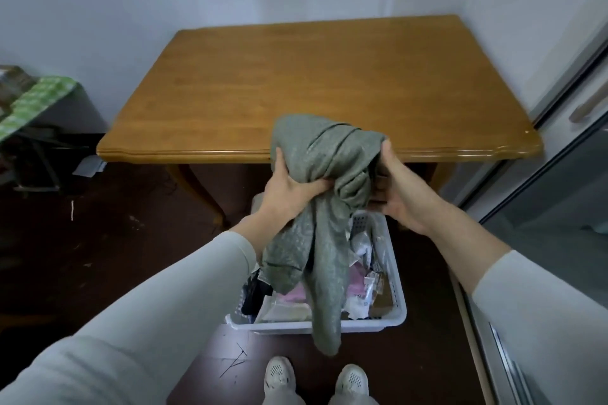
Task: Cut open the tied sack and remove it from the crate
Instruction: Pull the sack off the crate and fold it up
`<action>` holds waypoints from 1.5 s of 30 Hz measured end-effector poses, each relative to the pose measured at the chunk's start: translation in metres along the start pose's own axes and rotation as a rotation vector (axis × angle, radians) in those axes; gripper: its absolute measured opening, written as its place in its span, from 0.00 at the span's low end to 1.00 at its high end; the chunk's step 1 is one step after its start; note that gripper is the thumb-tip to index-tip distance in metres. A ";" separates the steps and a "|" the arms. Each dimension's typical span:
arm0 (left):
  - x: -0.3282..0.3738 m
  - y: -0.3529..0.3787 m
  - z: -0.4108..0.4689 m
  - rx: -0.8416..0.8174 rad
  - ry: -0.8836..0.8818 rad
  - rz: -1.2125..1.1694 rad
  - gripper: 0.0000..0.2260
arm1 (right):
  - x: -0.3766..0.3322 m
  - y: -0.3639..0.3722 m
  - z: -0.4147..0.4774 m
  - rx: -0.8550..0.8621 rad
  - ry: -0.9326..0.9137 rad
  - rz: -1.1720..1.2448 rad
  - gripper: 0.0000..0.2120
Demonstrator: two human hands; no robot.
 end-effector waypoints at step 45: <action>-0.238 0.232 -0.375 -1.061 -0.530 0.154 0.45 | 0.364 0.099 -0.455 0.811 -0.120 1.433 0.31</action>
Point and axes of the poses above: each hand's wrist, its own z-axis towards the middle knuckle, its own y-axis out of the palm, x = y × z, the point moved 2 cm from there along z, towards the middle knuckle, and after that the axes turned 14 degrees about -z, right-handed, at the moved point
